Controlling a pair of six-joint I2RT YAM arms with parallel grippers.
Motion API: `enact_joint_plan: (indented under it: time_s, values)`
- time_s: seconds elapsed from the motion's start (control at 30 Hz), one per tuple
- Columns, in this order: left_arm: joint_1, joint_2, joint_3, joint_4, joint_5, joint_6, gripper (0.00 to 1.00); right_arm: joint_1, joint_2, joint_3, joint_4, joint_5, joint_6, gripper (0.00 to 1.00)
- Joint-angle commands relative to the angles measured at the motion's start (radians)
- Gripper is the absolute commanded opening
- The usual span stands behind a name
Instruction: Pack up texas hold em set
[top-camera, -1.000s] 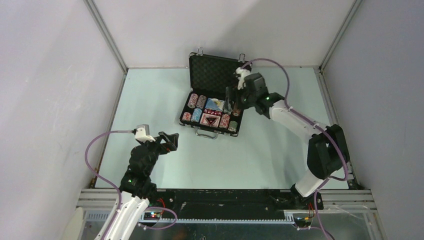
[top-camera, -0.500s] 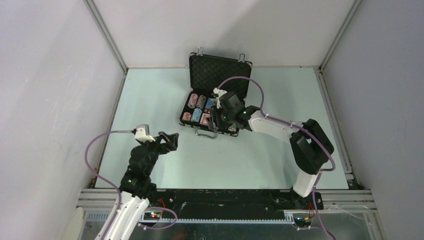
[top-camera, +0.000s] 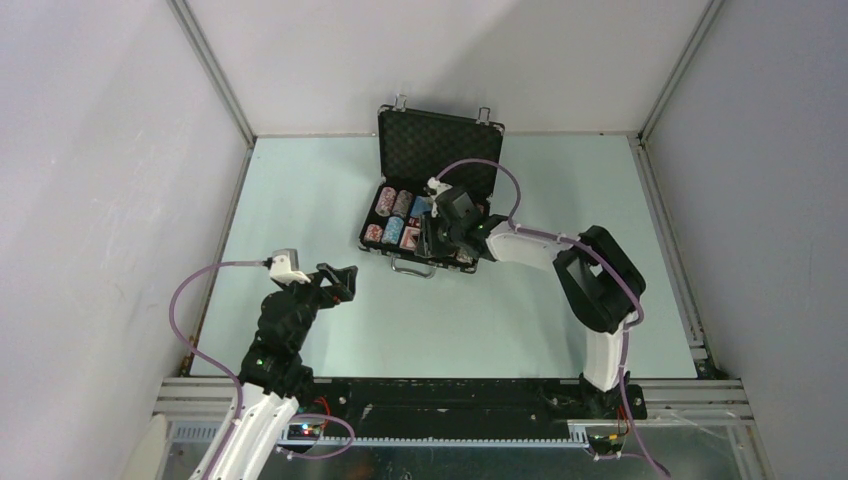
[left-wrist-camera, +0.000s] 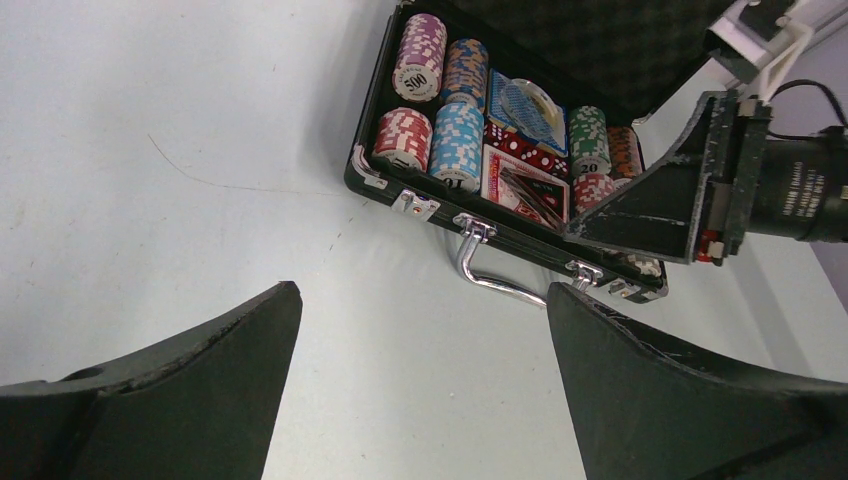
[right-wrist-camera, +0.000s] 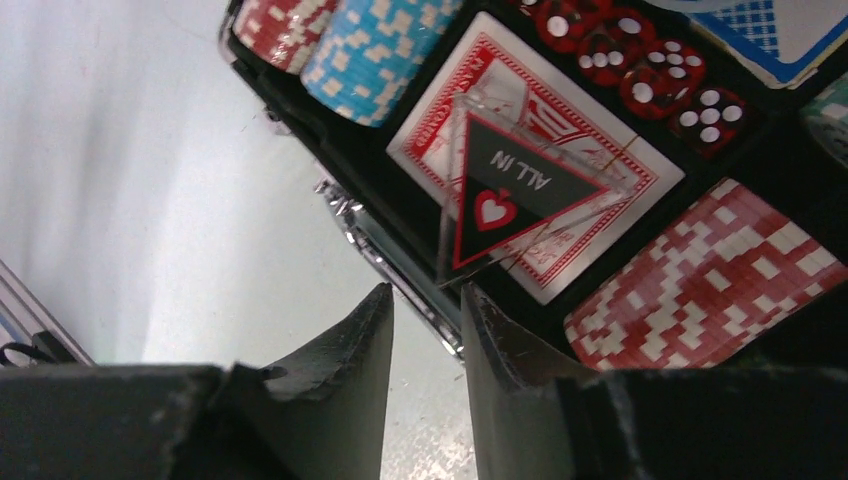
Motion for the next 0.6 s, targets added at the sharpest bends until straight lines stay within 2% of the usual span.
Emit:
enact_joint_plan:
  time_s: [0.0,0.27,0.33,0.4,0.43,0.47,0.53,0.57]
  values:
    - [0.006,0.000,-0.004,0.039,0.001,0.015,1.00,-0.030,0.041,0.001,0.100,-0.034,0.043,0.33]
    - [0.006,0.005,-0.001,0.042,0.001,0.015,1.00,-0.057,0.082,0.056,0.084,-0.039,0.052,0.31]
    - [0.006,0.007,-0.001,0.042,0.002,0.015,1.00,-0.069,0.076,0.068,0.078,-0.036,0.048,0.19]
    - [0.006,0.007,-0.001,0.042,0.001,0.015,1.00,-0.083,0.057,0.074,0.044,-0.042,0.042,0.16]
    - [0.006,0.007,-0.001,0.041,0.001,0.016,1.00,-0.088,0.048,0.074,0.038,-0.055,0.027,0.18]
    - [0.006,0.006,-0.001,0.040,0.002,0.017,1.00,-0.096,0.023,0.074,0.019,-0.057,0.017,0.26]
    - [0.006,0.004,-0.002,0.040,0.002,0.017,1.00,-0.107,-0.021,0.075,-0.013,-0.055,-0.017,0.33]
    - [0.006,0.003,-0.002,0.039,0.002,0.017,1.00,-0.111,-0.037,0.074,-0.025,-0.050,-0.043,0.34]
